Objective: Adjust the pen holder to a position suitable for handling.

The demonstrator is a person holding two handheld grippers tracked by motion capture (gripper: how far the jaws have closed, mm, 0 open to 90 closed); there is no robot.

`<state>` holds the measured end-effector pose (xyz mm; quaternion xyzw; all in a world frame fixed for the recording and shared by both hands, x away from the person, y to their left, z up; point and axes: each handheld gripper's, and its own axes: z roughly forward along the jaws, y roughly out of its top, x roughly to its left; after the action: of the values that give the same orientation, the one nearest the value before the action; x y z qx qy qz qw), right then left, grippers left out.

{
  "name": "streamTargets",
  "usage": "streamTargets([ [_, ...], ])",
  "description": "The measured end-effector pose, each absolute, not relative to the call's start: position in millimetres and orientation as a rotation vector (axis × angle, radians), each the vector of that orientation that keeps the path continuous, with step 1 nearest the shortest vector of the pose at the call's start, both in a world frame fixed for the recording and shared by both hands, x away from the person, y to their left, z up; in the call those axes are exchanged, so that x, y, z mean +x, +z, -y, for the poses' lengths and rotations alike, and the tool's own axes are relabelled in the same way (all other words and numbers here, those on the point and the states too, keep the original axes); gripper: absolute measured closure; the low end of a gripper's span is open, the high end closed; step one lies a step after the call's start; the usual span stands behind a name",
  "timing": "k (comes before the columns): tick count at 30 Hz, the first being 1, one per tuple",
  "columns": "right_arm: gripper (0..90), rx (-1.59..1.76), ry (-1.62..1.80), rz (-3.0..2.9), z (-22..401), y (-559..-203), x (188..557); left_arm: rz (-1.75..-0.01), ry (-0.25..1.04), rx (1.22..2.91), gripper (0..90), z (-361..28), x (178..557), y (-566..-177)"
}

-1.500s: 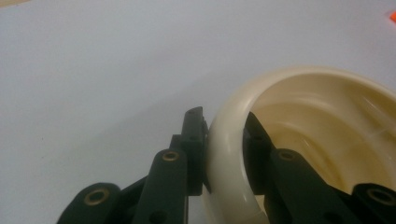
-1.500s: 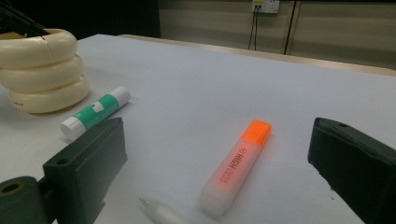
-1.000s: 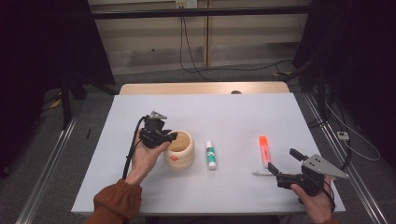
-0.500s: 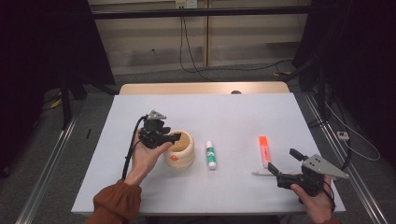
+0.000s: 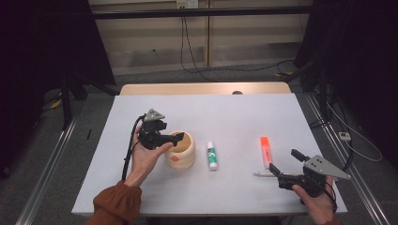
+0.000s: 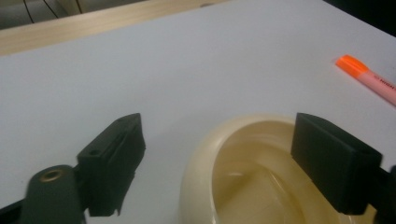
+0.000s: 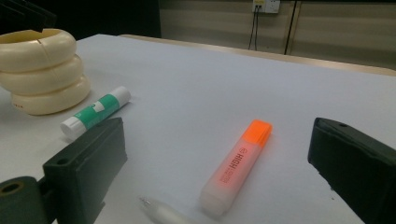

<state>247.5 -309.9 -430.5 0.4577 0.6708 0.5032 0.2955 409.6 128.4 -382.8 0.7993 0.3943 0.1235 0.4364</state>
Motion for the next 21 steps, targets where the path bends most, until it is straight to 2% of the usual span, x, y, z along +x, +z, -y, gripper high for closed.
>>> streamTargets([
  [4, 3.9, 1.218, 1.338, -1.784, 310, -431, 248, -0.982, 0.313, 1.965, 8.7, -130, 409, -380],
  [8, 3.9, 1.217, 1.337, -1.784, 310, -431, 248, -0.953, 0.323, 1.945, 5.1, -133, 407, -377],
  [21, 3.9, 1.215, 1.337, -1.787, 309, -431, 249, -0.893, 0.362, 1.919, 4.1, -140, 399, -369],
])
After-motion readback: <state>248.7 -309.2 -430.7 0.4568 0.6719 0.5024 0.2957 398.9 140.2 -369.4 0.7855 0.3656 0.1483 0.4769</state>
